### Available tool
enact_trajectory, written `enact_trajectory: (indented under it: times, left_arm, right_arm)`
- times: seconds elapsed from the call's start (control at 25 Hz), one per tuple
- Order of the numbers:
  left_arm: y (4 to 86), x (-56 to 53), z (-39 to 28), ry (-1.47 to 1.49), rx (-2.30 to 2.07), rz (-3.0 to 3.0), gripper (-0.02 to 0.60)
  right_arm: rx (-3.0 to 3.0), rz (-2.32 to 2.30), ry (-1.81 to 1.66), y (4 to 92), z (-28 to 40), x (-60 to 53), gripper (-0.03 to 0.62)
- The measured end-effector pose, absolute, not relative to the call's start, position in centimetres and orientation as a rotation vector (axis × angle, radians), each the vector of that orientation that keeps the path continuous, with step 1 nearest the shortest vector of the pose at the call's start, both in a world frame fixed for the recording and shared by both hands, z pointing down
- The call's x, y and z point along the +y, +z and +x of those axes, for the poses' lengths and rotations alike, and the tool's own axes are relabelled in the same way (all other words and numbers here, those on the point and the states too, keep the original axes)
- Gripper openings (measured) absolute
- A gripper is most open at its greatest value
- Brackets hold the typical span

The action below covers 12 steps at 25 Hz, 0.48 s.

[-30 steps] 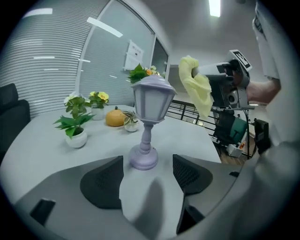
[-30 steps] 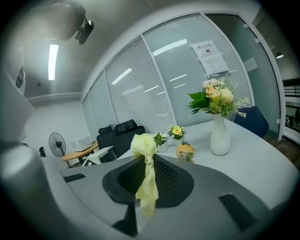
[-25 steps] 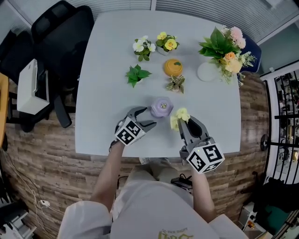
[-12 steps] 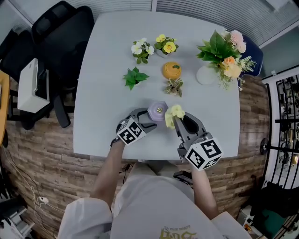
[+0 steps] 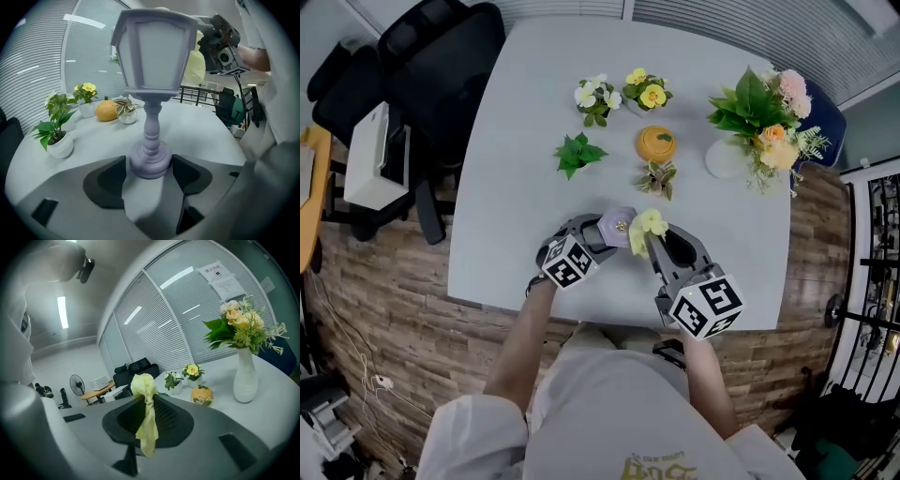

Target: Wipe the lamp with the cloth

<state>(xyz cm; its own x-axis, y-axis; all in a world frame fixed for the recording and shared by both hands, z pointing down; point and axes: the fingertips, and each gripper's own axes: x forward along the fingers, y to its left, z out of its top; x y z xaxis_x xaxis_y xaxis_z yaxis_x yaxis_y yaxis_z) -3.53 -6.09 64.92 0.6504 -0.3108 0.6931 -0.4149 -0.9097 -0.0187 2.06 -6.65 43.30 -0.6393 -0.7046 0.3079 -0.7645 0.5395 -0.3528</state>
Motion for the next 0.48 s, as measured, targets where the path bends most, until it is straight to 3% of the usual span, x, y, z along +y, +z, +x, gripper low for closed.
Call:
enact_trajectory:
  times: [0.24, 0.48]
  left_arm:
    - [64.5, -6.2, -3.7, 1.046, -0.636, 2.735, 0.308]
    - [64.9, -6.3, -2.7, 1.17, -0.536, 2.772, 0.308]
  right_arm:
    - [-2.662, 1.181, 0.718, 43.7, 1.5, -7.9, 0.052]
    - [-2.665, 1.138, 0.727, 44.0, 1.4, -8.0, 0.052]
